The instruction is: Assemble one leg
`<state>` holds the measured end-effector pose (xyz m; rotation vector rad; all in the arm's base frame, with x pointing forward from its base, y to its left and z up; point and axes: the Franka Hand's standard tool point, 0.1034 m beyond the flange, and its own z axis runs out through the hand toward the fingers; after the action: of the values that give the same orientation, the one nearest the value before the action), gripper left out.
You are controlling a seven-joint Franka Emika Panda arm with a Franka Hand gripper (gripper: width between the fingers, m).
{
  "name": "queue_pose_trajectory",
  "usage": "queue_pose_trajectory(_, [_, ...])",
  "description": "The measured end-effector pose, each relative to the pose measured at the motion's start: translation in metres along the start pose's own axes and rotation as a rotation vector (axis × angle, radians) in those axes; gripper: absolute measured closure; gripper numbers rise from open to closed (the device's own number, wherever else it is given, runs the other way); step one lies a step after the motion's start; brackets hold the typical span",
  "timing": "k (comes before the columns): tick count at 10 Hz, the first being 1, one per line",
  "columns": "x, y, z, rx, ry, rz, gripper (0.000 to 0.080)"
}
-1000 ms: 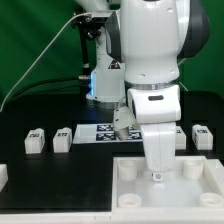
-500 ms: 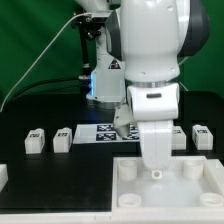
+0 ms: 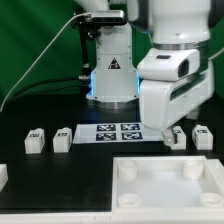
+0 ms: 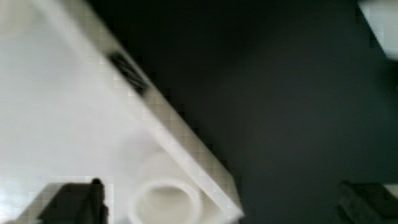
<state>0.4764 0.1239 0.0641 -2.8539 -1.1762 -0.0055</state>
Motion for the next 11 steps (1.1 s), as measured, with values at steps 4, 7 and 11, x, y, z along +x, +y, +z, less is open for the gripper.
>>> queue_pose_trajectory(4, [0.008, -0.013, 0.001, 0.022, 0.017, 0.4, 0.0151])
queue_pose_trajectory(7, [0.013, -0.037, 0.005, 0.044, 0.019, 0.732, 0.0151])
queue_pose_trajectory(11, [0.0, -0.063, 0.017, 0.065, -0.041, 0.797, 0.0151])
